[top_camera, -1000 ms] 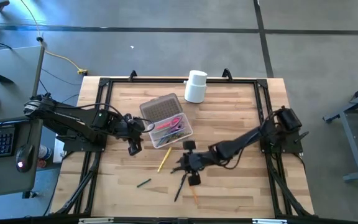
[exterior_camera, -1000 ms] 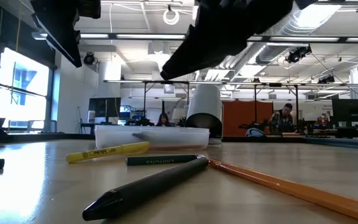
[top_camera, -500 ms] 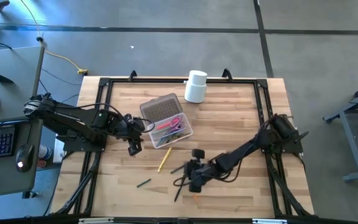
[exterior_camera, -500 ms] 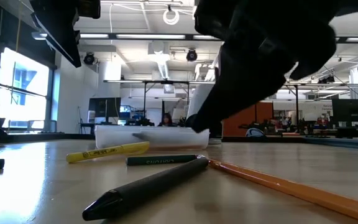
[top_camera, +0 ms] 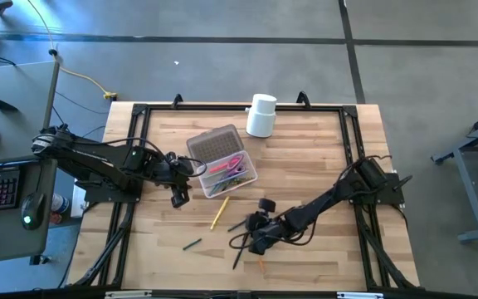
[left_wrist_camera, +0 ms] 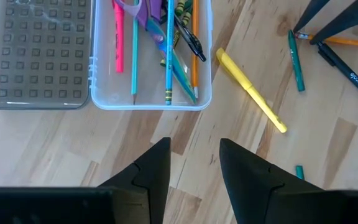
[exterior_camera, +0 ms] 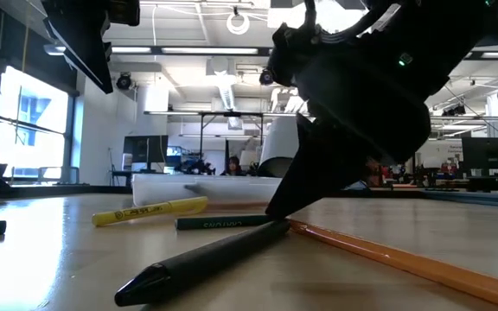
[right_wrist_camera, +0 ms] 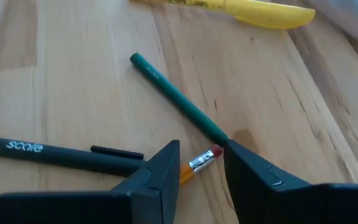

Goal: Pick & place school supplies into a supply box
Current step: Put the yellow pencil into the black supply box

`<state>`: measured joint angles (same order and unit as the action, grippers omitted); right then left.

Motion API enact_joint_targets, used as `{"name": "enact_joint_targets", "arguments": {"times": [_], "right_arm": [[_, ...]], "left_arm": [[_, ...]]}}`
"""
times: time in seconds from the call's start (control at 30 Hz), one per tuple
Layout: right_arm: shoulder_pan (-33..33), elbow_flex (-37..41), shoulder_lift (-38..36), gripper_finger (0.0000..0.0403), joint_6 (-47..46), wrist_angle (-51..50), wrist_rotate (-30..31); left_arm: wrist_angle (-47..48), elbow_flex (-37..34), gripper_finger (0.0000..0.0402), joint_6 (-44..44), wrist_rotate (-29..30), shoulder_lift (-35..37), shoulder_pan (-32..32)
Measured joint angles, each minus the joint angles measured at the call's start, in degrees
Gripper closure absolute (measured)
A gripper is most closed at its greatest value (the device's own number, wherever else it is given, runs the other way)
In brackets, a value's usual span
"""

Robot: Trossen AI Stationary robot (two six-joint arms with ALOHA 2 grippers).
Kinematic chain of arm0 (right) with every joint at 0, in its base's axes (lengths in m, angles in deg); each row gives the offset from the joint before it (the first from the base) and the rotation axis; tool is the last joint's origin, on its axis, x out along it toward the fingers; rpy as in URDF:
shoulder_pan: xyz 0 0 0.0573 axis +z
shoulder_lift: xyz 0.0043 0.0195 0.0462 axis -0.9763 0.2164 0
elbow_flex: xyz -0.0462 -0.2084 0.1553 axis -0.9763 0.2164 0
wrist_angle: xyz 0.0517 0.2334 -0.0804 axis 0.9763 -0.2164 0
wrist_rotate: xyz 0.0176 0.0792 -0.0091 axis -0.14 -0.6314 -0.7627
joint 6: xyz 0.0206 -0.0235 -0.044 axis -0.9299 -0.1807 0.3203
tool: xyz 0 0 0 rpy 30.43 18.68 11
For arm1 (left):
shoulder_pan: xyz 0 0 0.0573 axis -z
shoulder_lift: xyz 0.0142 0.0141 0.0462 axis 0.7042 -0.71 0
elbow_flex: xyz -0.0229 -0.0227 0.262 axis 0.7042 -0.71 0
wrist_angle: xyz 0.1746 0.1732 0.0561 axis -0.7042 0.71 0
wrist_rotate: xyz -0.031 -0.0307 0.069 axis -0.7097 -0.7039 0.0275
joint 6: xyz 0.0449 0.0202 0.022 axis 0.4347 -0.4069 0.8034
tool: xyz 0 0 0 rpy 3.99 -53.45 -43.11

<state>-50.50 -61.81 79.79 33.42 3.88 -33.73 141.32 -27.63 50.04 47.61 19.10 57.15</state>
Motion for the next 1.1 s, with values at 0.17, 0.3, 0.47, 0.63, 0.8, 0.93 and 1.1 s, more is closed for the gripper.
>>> {"name": "enact_joint_targets", "arguments": {"times": [0.17, 0.3, 0.47, 0.63, 0.8, 0.93, 1.1], "right_arm": [[0.04, -0.02, 0.0, 0.0295, -3.15, -1.91, 0.06], [0.04, -0.15, 0.0, 0.0295, -6.77, -4.96, 0.39], [0.04, -0.15, -0.02, 0.0295, -6.58, -5.68, 0.14], [0.04, -0.19, -0.07, 0.0301, -5.76, -7.09, -0.06], [-0.07, -0.24, 0.19, 0.0348, -8.81, -7.95, -1.65], [-0.04, -0.24, 1.3, 0.0394, -9.63, -8.38, -1.64], [0.0, -0.15, 1.47, 0.0389, -9.2, -7.78, -0.22]], "left_arm": [[-0.02, 0.0, 0.0229, -0.02, -0.02, 0.0, 0.0], [-0.01, 0.0, 0.0229, -0.02, -0.02, 0.0, 0.0], [0.01, 0.0, 0.0229, -0.02, -0.03, 0.0, 0.0], [0.02, 0.0, 0.0229, -0.02, -0.04, 0.0, 0.0], [0.01, 0.0, 0.0229, -0.02, -0.07, 0.0, 0.0], [0.03, 0.0, 0.0229, -0.02, -0.07, 0.0, 0.0], [0.01, 0.0, 0.0229, -0.02, -0.08, 0.0, 0.0]]}}
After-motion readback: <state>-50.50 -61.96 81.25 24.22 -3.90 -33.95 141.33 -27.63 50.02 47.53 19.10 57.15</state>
